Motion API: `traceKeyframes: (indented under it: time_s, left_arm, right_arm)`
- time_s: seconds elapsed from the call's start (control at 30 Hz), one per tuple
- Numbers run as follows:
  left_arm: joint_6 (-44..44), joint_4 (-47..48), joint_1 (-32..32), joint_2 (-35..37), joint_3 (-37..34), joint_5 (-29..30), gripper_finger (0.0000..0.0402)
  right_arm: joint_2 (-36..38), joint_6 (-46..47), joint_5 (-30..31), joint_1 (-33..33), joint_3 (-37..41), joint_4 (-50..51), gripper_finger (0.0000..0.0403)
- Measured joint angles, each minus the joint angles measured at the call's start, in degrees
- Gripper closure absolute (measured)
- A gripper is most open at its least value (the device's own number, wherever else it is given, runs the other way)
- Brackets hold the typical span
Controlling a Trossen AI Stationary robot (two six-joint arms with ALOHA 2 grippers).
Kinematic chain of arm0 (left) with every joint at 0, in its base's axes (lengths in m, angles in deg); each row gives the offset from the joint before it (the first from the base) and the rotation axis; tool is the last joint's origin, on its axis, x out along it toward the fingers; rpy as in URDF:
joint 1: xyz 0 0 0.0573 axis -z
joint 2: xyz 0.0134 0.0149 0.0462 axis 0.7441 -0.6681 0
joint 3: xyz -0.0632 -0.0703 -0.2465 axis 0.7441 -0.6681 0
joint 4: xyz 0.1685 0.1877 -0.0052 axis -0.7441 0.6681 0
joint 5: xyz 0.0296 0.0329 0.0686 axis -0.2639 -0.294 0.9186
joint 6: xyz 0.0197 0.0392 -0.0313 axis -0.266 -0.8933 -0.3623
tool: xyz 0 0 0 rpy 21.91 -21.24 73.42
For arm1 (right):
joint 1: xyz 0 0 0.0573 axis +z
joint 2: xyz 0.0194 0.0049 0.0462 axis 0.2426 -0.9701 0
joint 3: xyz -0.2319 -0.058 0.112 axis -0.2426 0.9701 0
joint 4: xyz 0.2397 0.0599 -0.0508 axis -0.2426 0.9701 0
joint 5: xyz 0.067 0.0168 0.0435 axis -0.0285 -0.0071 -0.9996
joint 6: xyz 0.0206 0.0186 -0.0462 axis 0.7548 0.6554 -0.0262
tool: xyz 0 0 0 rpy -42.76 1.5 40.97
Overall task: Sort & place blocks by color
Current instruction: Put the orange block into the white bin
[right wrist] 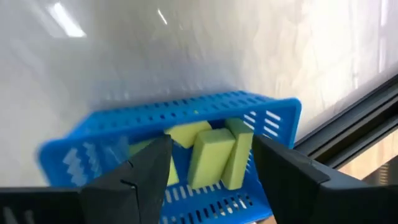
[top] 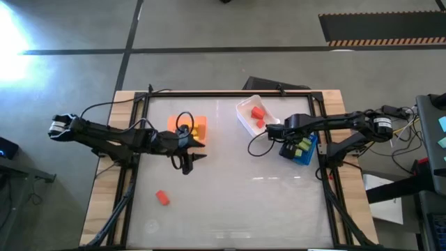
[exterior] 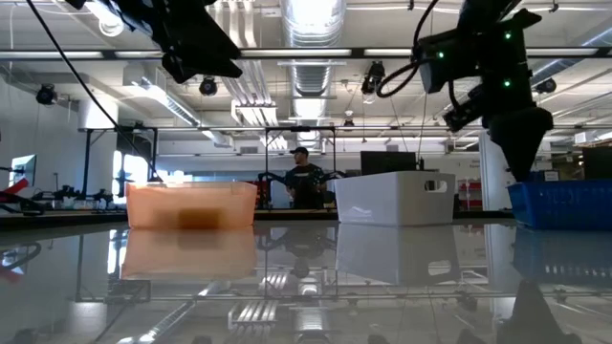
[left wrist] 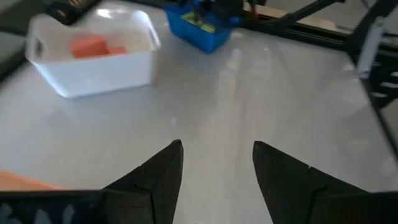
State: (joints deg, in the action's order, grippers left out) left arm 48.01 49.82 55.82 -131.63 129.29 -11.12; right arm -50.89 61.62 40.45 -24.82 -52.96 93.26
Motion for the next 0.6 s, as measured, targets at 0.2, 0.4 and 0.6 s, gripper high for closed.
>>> traceKeyframes:
  time_s: [0.2, 0.4, 0.6]
  left_arm:
    - [14.54, 6.42, 6.65, -0.02, 0.19, -0.15, 0.0224]
    - [28.27, 21.27, 12.94, -3.87, 3.31, -2.71, 0.0224]
    - [12.7, 31.18, 20.14, -10.27, 4.36, -16.16, 0.0224]
  right_arm:
    - [1.86, 3.61, 0.08, 2.88, -3.41, -2.68, 0.0203]
    - [4.69, 3.8, 2.69, 6.04, -4.81, -9.87, 0.0214]
    - [7.28, 2.5, 3.54, 8.64, -4.93, -15.97, 0.0221]
